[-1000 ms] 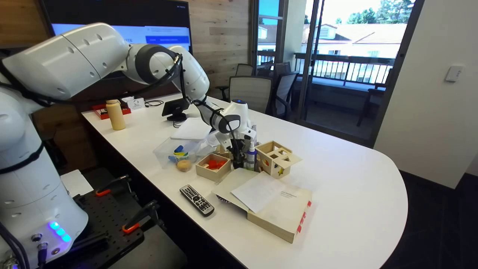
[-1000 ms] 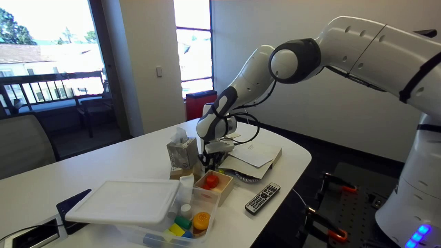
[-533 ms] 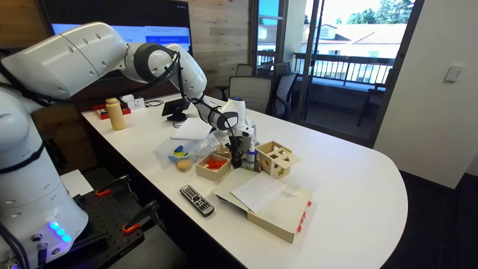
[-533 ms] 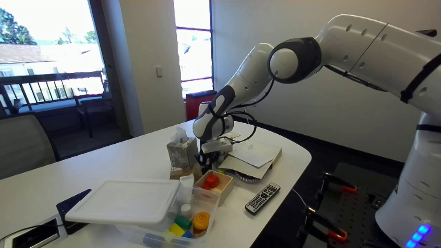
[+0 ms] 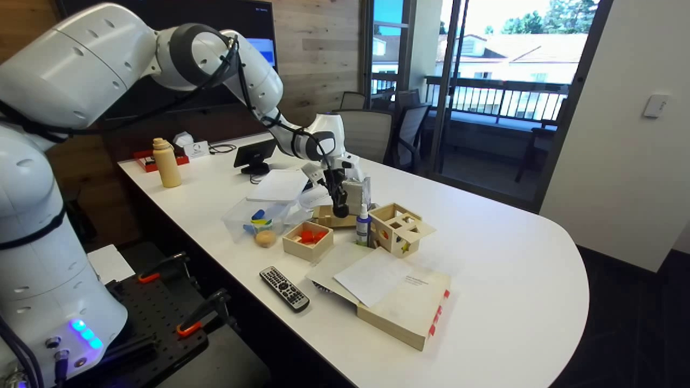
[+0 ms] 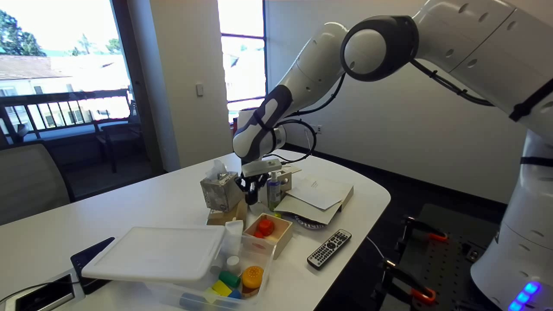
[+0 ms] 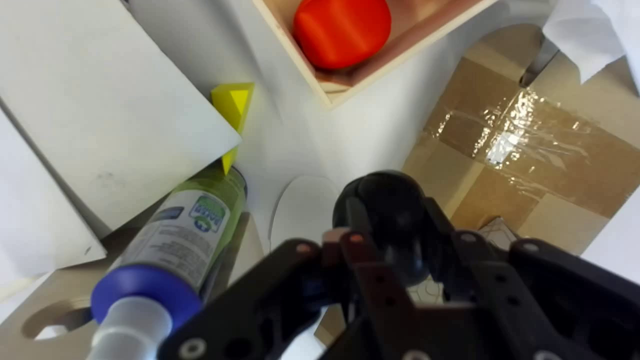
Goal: Put the black object in the box.
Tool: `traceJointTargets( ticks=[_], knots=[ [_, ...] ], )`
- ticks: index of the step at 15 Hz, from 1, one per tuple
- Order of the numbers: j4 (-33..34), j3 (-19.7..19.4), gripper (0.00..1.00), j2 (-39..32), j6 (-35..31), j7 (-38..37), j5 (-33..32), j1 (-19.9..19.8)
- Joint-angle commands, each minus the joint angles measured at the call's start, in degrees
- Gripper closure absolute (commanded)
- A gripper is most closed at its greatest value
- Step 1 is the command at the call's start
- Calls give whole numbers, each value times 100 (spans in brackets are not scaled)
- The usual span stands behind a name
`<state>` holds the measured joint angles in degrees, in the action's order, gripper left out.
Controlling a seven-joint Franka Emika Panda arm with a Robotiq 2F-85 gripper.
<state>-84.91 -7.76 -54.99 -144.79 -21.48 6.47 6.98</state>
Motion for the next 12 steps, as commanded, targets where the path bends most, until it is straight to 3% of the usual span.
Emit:
traceJointTargets(
  ticks=[1,6,12],
  knots=[
    [-843,5,93,863,543,-193,-99,116],
    [-1066,561,93,1146,1969,248,253,-296],
    [-915,714,93,752,2388,352,238,-330]
  ],
)
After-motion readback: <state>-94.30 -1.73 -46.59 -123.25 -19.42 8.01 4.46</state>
